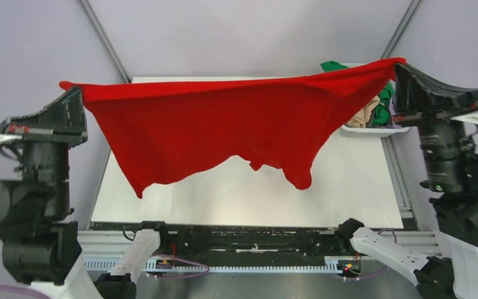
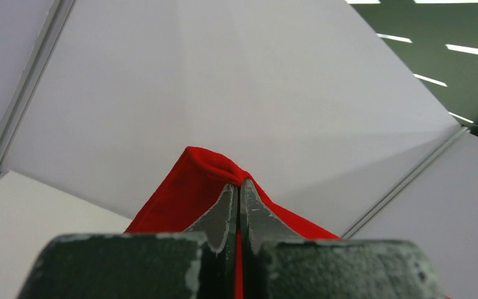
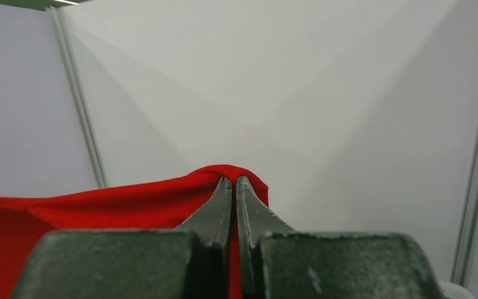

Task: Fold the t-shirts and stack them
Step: Flatten out the tshirt

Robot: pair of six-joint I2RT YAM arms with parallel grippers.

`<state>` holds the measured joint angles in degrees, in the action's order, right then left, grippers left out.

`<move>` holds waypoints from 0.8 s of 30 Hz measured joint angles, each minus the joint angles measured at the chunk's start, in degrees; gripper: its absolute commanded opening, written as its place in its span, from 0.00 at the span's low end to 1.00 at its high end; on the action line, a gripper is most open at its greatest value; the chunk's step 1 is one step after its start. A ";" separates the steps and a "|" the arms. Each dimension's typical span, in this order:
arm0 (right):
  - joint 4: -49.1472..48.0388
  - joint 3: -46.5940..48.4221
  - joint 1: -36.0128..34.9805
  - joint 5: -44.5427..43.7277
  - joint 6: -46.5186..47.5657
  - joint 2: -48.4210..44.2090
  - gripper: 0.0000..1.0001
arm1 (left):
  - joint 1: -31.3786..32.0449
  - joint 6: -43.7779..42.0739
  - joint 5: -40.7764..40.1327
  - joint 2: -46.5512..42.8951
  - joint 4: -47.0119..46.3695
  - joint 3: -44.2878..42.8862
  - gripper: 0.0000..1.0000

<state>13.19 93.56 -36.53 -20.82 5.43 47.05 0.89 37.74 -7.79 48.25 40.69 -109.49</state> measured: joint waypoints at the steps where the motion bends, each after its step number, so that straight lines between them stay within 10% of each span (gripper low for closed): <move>1: 1.22 1.44 0.00 1.64 0.26 -0.44 0.00 | 0.00 -0.37 0.46 -1.07 0.02 -0.68 0.02; 15: 5.11 7.04 0.00 11.28 2.97 -4.04 0.00 | -0.02 -1.42 4.92 -8.22 -0.35 -0.37 0.02; 24: -7.96 -18.71 0.00 -10.19 7.93 -3.87 0.00 | 0.00 -1.27 3.10 -1.86 -7.39 22.75 0.02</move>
<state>5.23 74.85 -36.53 -31.00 13.37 43.18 0.89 36.47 -4.69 46.39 33.30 -86.74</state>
